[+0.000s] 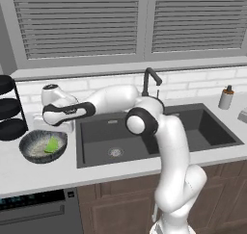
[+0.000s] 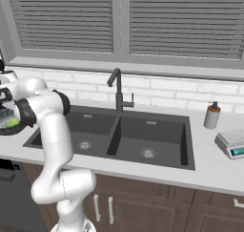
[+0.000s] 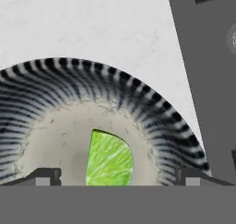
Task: Pick the lemon wedge from the sink and place it in the bowl. Then pick the bowl and place it in the microwave. Then close the microwave door and press the start button.
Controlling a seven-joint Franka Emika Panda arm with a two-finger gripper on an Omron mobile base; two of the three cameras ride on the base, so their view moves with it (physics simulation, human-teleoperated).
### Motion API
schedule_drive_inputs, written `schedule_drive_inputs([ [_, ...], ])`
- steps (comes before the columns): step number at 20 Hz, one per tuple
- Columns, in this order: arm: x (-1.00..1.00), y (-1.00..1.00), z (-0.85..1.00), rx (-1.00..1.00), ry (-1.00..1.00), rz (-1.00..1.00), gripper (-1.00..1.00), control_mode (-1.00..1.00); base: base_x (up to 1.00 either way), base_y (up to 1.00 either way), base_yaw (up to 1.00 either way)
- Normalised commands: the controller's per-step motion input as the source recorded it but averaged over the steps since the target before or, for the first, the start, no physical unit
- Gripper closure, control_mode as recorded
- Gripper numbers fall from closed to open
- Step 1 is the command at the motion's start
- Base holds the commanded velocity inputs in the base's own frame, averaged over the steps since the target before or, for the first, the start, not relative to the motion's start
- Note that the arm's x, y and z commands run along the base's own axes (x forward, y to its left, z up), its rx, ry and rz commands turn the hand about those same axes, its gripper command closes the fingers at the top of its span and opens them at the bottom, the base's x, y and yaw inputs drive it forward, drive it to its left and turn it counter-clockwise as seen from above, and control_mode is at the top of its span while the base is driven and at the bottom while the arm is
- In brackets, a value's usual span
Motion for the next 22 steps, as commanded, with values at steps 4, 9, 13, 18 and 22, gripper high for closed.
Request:
schedule_drive_inputs([
  [4, -0.02, -0.33, 0.10, 0.01, 0.10, 0.00, -1.00, -1.00, 0.00, 0.00, 0.00],
  [9, 0.00, -0.29, -0.02, 0.00, 0.02, 0.01, -1.00, -1.00, 0.00, 0.00, 0.00],
  [13, 0.04, -0.01, -0.17, 0.00, 0.01, 0.00, -1.00, -1.00, 0.00, 0.00, 0.00],
  [18, 0.08, 0.07, -0.29, 0.00, 0.01, 0.00, -1.00, -1.00, 0.00, 0.00, 0.00],
  [22, 0.06, 0.00, -0.34, 0.00, 0.01, 0.00, -1.00, -1.00, 0.00, 0.00, 0.00],
])
